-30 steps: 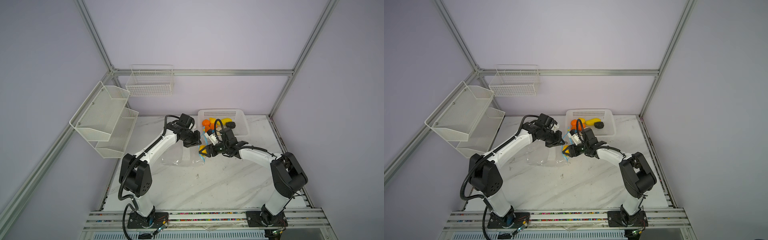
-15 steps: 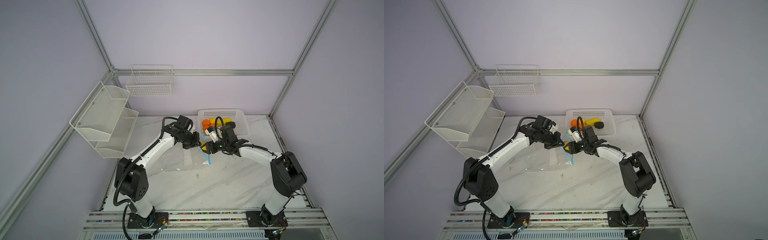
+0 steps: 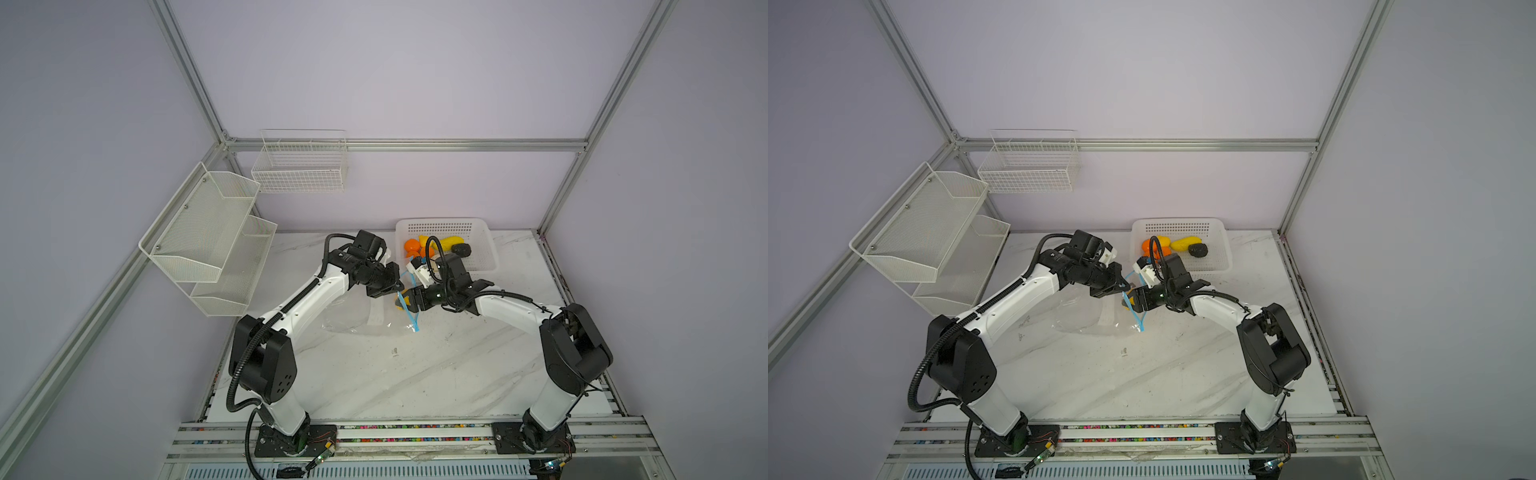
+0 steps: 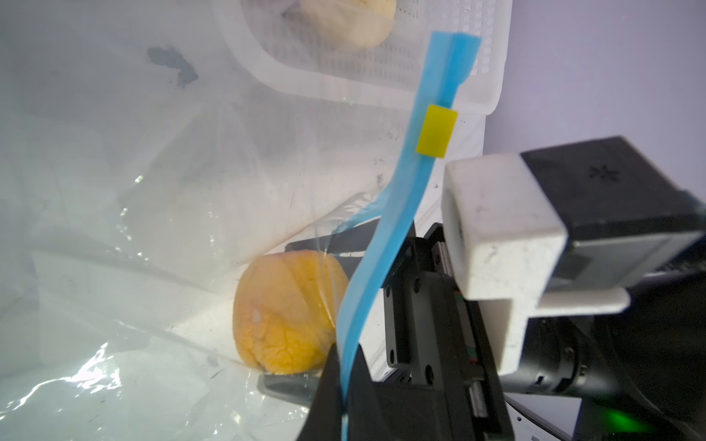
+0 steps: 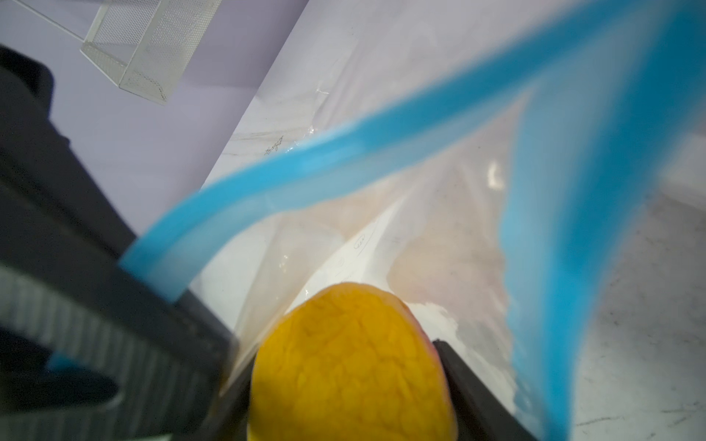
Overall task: Place the food in the zip-top bag and seal the zipper
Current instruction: 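Lower the peach into the bag held by the left gripper and open the right gripper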
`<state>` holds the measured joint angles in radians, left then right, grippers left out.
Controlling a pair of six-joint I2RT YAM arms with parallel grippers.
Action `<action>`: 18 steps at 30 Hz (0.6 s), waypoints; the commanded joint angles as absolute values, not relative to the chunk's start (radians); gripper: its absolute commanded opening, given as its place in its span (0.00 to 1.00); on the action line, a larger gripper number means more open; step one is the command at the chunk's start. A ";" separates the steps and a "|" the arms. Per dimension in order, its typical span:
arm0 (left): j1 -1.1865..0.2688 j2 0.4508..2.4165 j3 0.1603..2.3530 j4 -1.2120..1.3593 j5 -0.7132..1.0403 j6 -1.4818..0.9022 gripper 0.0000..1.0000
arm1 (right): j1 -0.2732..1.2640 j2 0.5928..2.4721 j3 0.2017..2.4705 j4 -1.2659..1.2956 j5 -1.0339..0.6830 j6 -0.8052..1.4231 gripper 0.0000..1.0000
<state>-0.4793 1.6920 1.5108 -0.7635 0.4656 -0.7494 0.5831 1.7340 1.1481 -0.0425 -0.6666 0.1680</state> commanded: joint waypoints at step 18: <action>-0.464 1.668 1.464 -0.725 0.471 -0.761 0.00 | 0.588 1.666 1.168 -0.099 -0.554 0.151 0.81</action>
